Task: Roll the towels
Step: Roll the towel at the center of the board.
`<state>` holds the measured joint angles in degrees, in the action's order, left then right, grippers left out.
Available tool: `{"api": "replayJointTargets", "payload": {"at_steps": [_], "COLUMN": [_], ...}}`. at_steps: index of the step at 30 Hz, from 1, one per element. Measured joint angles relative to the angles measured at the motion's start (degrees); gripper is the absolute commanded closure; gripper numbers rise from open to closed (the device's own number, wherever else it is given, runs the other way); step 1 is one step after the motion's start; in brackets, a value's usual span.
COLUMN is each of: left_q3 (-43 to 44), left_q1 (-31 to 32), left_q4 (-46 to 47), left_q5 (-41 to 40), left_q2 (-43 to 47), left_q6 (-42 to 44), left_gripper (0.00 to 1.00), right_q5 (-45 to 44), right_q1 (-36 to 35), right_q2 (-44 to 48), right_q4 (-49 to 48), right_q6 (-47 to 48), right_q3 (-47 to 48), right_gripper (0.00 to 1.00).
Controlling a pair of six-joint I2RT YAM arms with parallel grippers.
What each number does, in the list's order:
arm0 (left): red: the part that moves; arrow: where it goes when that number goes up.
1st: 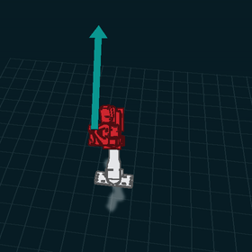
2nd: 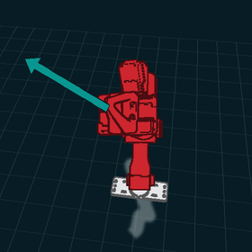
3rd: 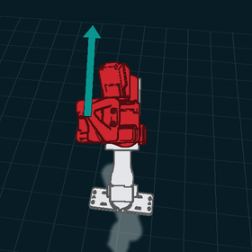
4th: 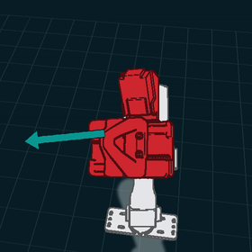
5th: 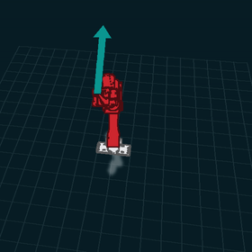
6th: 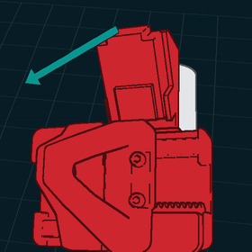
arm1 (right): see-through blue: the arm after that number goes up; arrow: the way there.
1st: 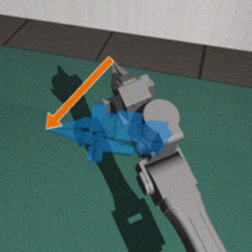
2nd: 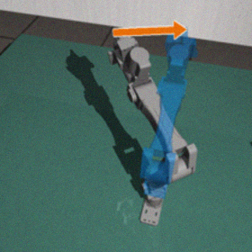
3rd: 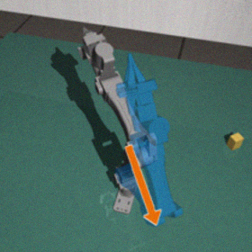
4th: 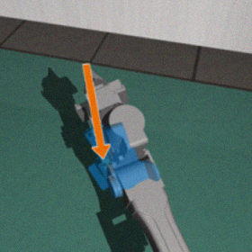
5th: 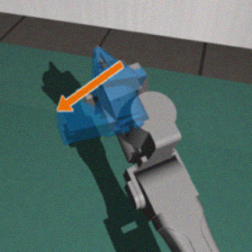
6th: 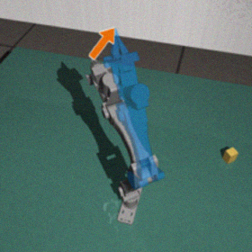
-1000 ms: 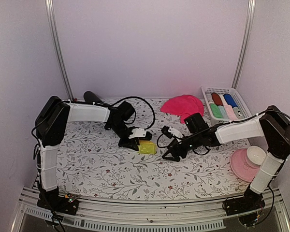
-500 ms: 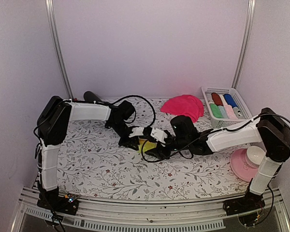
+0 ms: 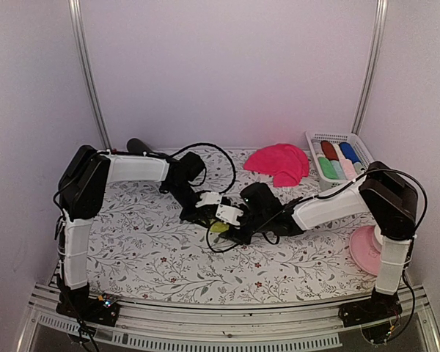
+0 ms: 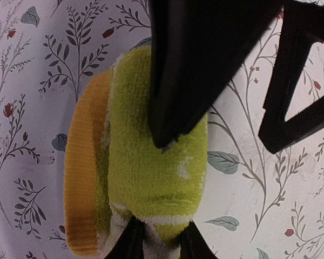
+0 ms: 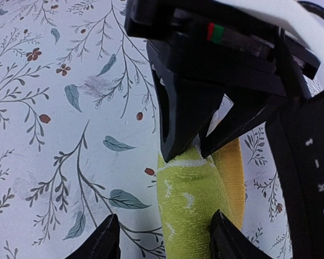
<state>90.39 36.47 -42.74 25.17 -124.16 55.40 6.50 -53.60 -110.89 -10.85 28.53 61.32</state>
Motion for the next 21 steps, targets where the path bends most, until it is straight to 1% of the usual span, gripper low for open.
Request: {"api": "replayJointTargets", "payload": {"at_steps": [4, 6, 8, 12, 15, 16, 17, 21], "left_q3": [0.00, 0.02, 0.11, 0.22, 0.24, 0.20, 0.13, -2.36], "left_q1": [-0.02, -0.02, -0.04, -0.13, -0.42, -0.52, -0.66, -0.98], "left_q4": [-0.04, -0.04, -0.13, -0.26, -0.11, 0.02, 0.17, 3.21], "left_q5": [0.02, 0.02, 0.02, -0.13, -0.55, -0.72, -1.01, -2.34], "left_q2": [0.00, -0.02, -0.04, -0.04, -0.04, -0.04, -0.04, 1.20], "left_q6": [0.04, 0.07, 0.04, 0.00, -0.52, -0.31, -0.57, -1.77], "left_gripper": [0.79, 0.78, 0.75, 0.59, 0.44, 0.41, 0.38, 0.35], "right_q5": [-2.27, -2.89, -3.08, -3.50, -4.09, -4.20, -4.26, -4.20], "right_q1": [0.00, 0.00, 0.00, 0.04, 0.15, 0.20, 0.26, 0.39], "right_q2": [-1.40, -1.97, -2.75, -4.74, -5.88, -6.14, -6.36, -6.71], "right_q4": [0.72, 1.22, 1.95, 3.63, 4.68, 4.83, 4.94, 5.07], "right_q6": [0.46, 0.74, 1.07, 1.03, 0.85, 0.76, 0.66, -0.04], "right_q3": [1.36, 2.21, 3.15, 5.27, 6.80, 7.08, 7.32, 7.67], "right_gripper": [0.46, 0.51, 0.55, 0.55, 0.56, 0.56, 0.58, 0.61]}}
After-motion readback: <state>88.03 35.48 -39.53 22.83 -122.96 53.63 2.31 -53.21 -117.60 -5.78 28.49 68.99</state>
